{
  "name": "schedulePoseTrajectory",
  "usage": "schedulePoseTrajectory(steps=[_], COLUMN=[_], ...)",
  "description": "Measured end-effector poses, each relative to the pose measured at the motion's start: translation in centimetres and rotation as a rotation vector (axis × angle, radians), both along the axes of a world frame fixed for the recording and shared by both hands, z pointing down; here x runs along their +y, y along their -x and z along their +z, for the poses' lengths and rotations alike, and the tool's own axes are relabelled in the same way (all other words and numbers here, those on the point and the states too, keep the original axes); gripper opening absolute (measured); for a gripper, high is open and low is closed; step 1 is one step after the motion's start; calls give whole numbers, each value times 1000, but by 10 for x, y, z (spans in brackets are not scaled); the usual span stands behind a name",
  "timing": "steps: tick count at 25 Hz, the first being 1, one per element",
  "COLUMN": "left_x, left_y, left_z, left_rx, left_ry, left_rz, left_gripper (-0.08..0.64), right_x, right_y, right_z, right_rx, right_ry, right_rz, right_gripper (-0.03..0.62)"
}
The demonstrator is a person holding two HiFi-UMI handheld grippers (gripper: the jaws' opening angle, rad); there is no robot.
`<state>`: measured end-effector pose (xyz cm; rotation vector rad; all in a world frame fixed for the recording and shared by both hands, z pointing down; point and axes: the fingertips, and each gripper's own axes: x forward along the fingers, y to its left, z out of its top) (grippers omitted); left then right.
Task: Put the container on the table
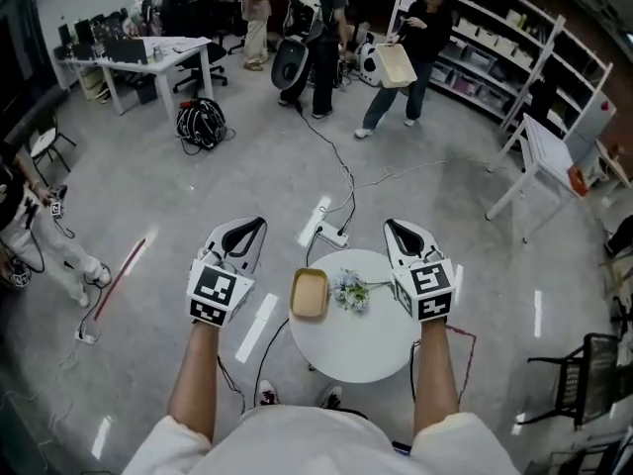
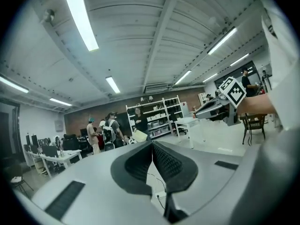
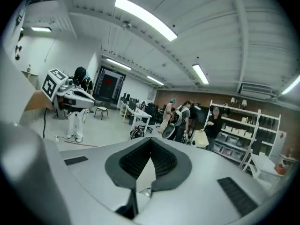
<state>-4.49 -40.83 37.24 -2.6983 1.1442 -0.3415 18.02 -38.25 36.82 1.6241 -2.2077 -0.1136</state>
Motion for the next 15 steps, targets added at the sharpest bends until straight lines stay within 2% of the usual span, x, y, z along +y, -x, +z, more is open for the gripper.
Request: schedulePoseTrajectory(steps=[6,15], left_x=[6,24], left_y=[-18,-27], left_z=[-55,-97], left_rx=[33,56], left_ry=[-86,-171], left_rz=[26,29], left_gripper=[20,20], right_x=[29,48], right_y=[-13,-12], right_z=[-63,-91], right_rx=[-7,47], right_ry=[-109,-163], right_rz=[6,1], right_gripper=[14,12])
